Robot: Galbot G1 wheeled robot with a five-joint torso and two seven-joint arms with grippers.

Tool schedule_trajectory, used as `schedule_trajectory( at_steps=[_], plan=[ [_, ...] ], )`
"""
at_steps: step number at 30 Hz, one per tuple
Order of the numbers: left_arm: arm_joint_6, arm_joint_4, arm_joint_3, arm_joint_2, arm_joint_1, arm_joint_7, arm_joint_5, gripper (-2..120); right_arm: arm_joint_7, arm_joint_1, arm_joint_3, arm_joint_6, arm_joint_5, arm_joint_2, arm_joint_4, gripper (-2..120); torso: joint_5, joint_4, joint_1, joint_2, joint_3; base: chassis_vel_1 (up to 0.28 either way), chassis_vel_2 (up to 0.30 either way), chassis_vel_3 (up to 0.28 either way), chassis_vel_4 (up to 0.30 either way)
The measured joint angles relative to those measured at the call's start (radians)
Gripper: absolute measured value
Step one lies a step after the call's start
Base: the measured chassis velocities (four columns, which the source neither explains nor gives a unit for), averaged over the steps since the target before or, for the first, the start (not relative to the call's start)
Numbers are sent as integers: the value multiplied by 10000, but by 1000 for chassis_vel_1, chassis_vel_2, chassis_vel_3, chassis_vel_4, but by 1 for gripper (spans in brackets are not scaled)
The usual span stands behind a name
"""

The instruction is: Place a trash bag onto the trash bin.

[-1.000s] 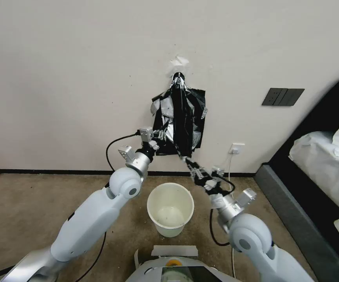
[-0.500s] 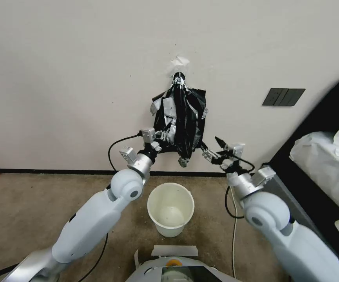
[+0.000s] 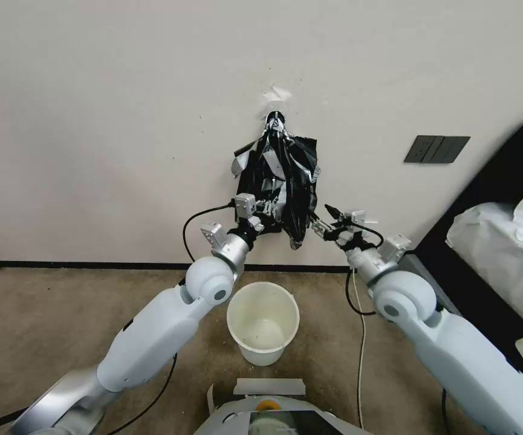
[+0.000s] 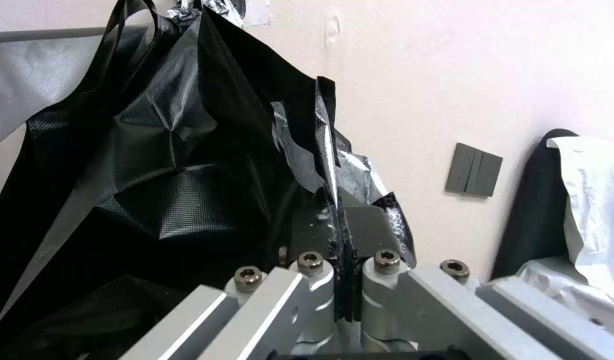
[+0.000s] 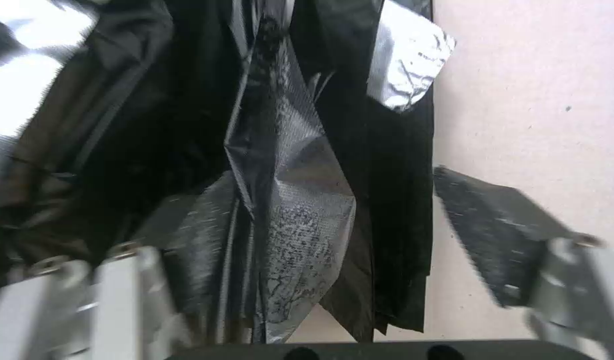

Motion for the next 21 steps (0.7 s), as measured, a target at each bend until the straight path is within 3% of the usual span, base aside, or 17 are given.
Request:
schedule_trajectory(
  at_steps=[2,4,21],
  plan=[
    [0,-3,-7,8,-37,-1,-32,0,3,446,-326,-4,139,133,-280,95,-1,1,0,0,0,0,0,0,0],
    [0,-3,-8,8,-44,-1,-41,0,6,530,-372,-4,176,169,-328,95,-1,1,0,0,0,0,0,0,0],
    [0,-152,-79,142,221,-10,-59,0,-354,1246,-974,360,-230,578,-1059,31,0,1,0,0,-1,0,0,0,0]
  ],
)
